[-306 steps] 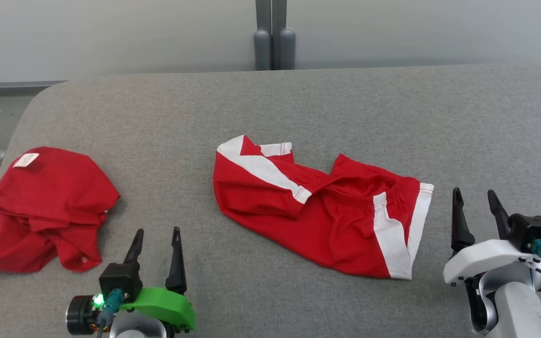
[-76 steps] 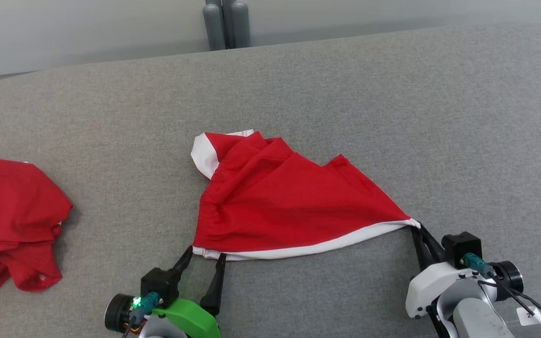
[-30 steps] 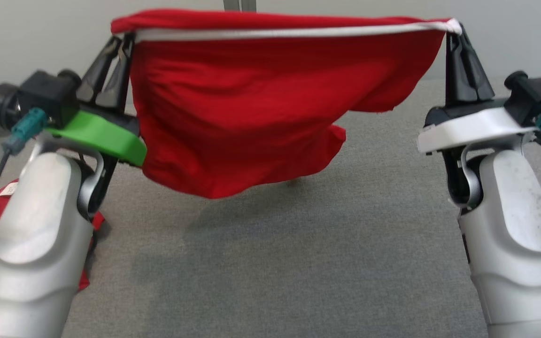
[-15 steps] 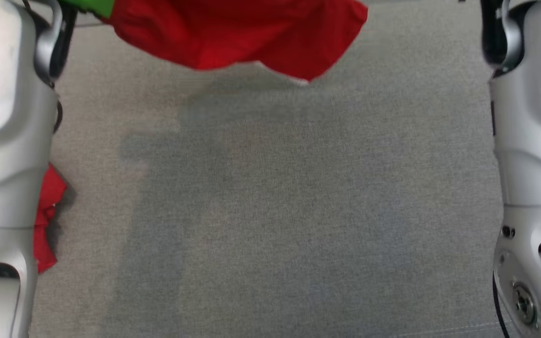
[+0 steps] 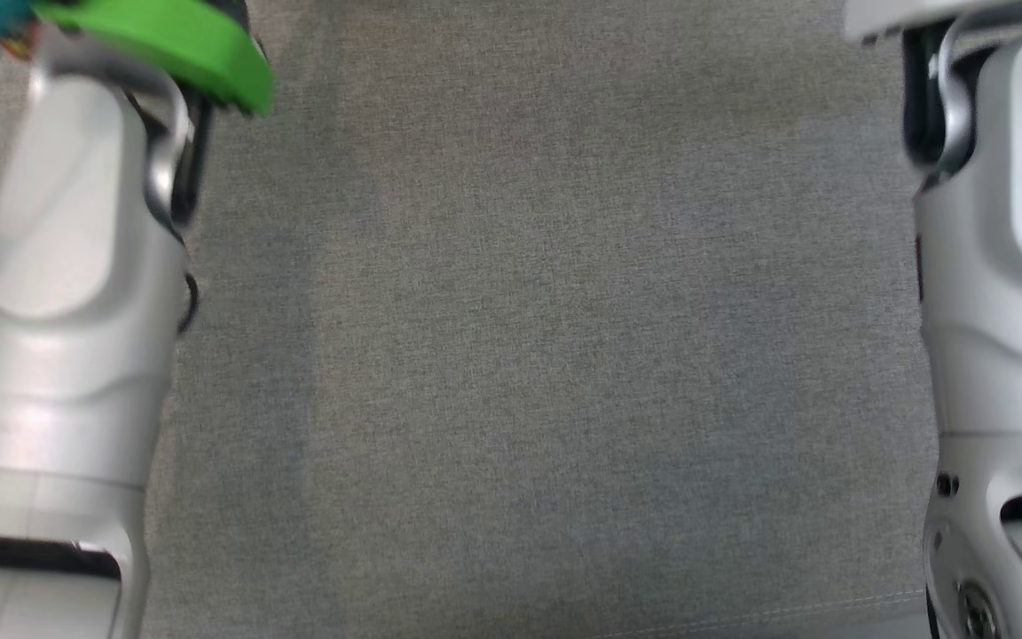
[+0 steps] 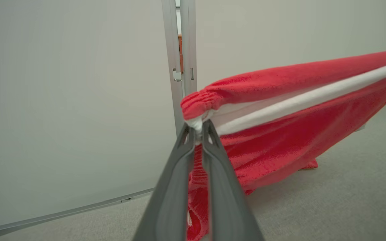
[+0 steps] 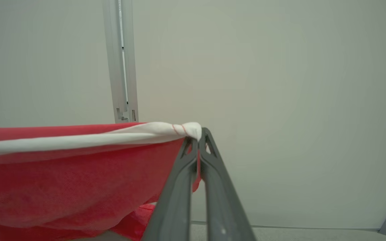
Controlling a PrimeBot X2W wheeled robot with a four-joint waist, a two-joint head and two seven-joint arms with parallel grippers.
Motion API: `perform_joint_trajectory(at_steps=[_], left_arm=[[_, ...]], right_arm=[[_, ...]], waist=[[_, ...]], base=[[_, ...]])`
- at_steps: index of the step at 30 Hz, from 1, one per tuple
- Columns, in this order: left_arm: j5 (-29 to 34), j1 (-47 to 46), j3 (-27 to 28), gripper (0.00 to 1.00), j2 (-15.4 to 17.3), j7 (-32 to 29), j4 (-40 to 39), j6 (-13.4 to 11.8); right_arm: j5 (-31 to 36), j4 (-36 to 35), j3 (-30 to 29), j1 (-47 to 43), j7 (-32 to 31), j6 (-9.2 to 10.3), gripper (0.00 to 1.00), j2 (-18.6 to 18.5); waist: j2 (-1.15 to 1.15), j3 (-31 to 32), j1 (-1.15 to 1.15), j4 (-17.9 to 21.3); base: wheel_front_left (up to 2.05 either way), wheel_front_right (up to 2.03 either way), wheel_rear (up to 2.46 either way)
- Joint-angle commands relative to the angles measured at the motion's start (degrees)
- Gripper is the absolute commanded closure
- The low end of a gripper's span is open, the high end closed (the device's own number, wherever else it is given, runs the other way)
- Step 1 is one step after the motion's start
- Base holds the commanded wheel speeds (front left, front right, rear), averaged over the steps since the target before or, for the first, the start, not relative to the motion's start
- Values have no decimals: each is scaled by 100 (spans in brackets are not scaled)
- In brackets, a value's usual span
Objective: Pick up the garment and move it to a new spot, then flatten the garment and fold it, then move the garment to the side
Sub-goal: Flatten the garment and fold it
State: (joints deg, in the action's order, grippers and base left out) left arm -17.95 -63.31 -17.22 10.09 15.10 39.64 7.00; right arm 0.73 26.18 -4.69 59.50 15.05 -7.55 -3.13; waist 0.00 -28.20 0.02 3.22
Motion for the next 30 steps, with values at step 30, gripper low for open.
perform_joint_trajectory(at_steps=[30], left_arm=[[54, 5238, 248, 100, -622, 4, -190, 37]], right_arm=[[-1069, -401, 373, -5153, 18, 17, 100, -5]], waist=[[0, 2723, -2, 11]], base=[[0, 0, 0]])
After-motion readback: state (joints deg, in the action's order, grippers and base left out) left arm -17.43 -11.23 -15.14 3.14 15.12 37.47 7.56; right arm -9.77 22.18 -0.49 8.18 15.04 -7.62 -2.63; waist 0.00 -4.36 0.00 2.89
